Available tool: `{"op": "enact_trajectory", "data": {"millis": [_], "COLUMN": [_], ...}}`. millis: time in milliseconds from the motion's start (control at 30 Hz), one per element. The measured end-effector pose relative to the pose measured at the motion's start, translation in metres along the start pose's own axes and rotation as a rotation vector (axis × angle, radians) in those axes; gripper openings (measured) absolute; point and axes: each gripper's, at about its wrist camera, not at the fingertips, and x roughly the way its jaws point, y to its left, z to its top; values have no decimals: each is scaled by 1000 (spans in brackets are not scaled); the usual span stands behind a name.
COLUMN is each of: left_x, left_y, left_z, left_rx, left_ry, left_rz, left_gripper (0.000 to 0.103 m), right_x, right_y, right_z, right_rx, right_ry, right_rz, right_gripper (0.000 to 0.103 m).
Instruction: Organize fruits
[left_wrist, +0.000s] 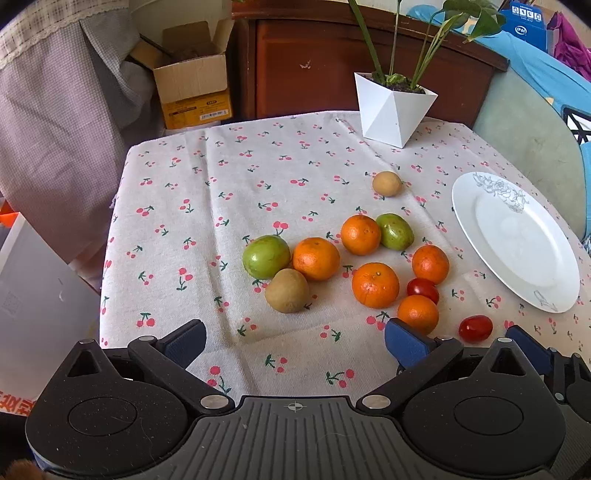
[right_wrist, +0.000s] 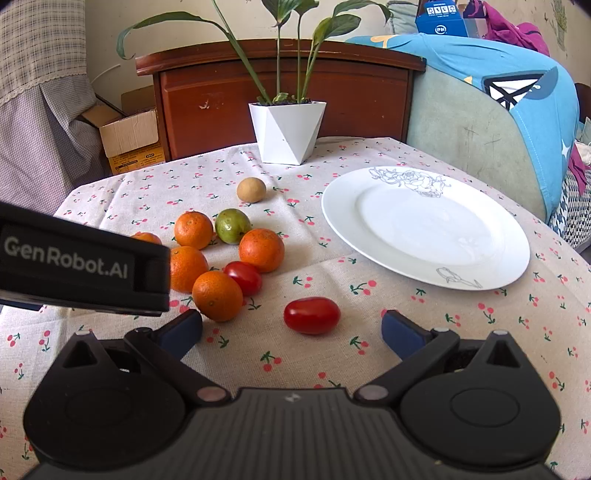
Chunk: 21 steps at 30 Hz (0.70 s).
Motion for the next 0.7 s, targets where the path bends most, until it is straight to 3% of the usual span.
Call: {"op": "enact_trajectory", "data": {"millis": [600, 700], "left_x": [-5, -6], "left_y": [6, 10], "left_z": [-6, -7], "left_rx": [34, 34], "left_ry": [2, 5], "left_rz": [47, 60], "left_gripper": [103, 103], "right_x": [-8, -7], "right_y": [-3, -5], "right_z": [-4, 5], "right_rx": [-1, -18], "right_ry": [21, 95], "right_rz": [9, 22], "right_gripper": [102, 102]}}
